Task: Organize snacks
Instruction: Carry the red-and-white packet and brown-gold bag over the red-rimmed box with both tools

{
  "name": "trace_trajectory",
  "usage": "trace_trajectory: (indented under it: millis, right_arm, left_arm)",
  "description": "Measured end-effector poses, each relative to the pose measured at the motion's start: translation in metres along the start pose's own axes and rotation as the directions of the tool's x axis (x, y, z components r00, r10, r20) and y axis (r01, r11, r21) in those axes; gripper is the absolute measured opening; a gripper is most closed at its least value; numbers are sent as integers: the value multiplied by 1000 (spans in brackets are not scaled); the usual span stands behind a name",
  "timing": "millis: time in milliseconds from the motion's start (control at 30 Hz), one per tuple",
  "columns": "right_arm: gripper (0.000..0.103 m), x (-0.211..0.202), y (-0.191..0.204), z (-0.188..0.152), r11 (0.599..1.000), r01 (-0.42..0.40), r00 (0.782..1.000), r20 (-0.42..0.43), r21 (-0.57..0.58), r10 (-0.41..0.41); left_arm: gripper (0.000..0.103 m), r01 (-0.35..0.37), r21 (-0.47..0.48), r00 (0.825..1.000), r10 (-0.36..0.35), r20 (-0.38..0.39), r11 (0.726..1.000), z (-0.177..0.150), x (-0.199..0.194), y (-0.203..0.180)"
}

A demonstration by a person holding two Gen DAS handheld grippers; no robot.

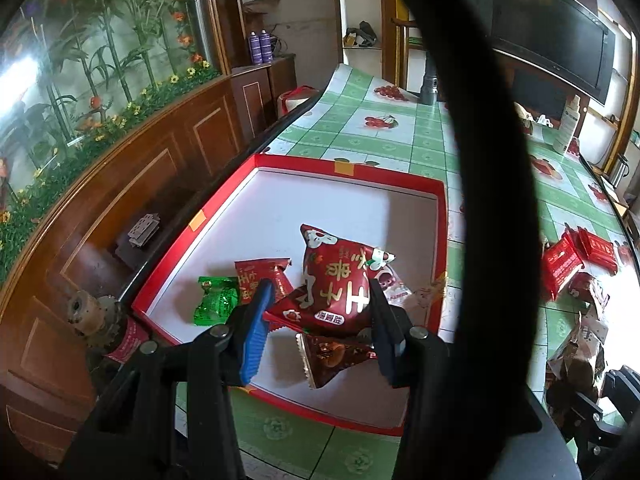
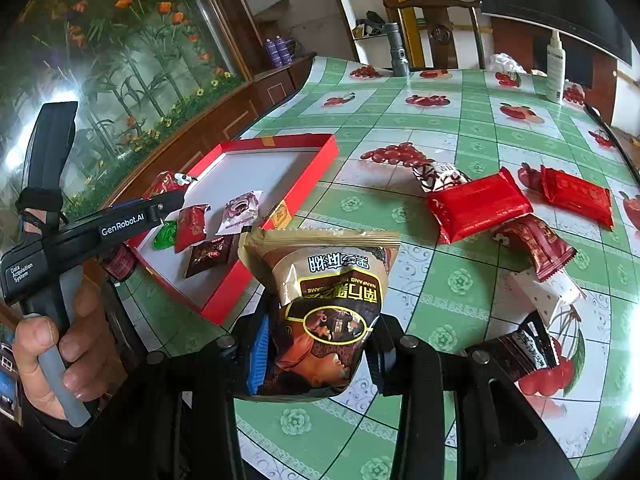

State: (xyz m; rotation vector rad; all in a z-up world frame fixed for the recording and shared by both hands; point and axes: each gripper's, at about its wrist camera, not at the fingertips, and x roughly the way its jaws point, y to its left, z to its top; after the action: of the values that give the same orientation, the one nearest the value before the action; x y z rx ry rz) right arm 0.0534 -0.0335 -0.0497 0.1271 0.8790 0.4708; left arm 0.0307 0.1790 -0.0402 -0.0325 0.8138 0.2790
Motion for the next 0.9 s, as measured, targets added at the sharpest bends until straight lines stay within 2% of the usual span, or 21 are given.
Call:
trace_trajectory:
  millis: [900]
  right_arm:
    - [39,28,33,32,996,-51,999,-5,-79,51]
  left_arm:
    - [47,-46,-40,999,45,-25,998,6,20,30]
